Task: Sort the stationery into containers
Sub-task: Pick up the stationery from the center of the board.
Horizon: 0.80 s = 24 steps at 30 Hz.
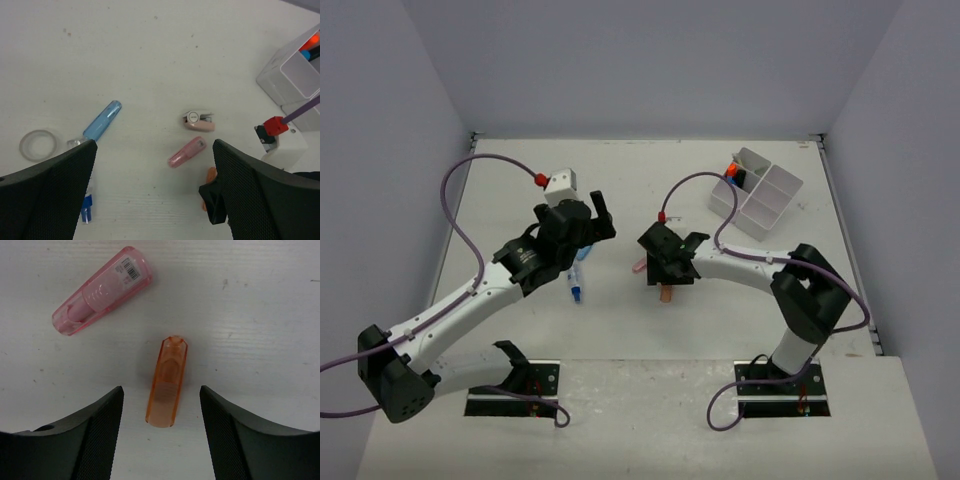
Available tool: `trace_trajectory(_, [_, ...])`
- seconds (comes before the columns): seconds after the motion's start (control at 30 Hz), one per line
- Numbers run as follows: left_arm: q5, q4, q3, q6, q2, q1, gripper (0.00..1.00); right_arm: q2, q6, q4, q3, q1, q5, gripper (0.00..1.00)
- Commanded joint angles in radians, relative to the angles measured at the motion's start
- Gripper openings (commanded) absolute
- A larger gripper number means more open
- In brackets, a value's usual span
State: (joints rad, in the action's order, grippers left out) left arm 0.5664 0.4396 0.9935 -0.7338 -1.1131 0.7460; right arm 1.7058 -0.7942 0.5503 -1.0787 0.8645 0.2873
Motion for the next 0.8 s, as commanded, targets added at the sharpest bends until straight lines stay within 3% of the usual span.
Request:
trace_trajectory(0.0, [-0.023, 0.033, -0.034, 0.002, 0.073, 0.001, 1.0, 0.064, -0.104, 0.022, -0.047, 0.027, 0.019, 0.61])
trace_trajectory(0.17, [-0.033, 0.034, -0.081, 0.008, 0.112, 0.0, 1.0, 0.092, -0.137, 0.018, -0.015, 0.048, 0.017, 0.56])
trace_trajectory(0.3, [-0.039, 0.026, -0.1, 0.009, 0.116, 0.0, 1.0, 0.094, -0.156, -0.028, 0.046, 0.064, -0.018, 0.35])
trace_trajectory(0.43, [-0.102, -0.019, -0.109, 0.014, 0.085, 0.0, 1.0, 0.03, -0.146, -0.091, 0.111, 0.075, -0.014, 0.03])
trace_trajectory(0.53, [-0.19, -0.078, -0.103, 0.014, 0.052, 0.0, 1.0, -0.09, -0.053, -0.118, 0.135, 0.095, 0.03, 0.0])
trace_trajectory(0.67, [-0.548, -0.27, -0.111, -0.003, -0.004, 0.0, 1.0, -0.347, 0.127, -0.236, 0.26, 0.148, 0.164, 0.0])
trace_trajectory(0.77, [-0.842, -0.482, -0.112, -0.087, -0.092, 0.0, 1.0, -0.625, 0.274, -0.445, 0.419, 0.153, 0.057, 0.0])
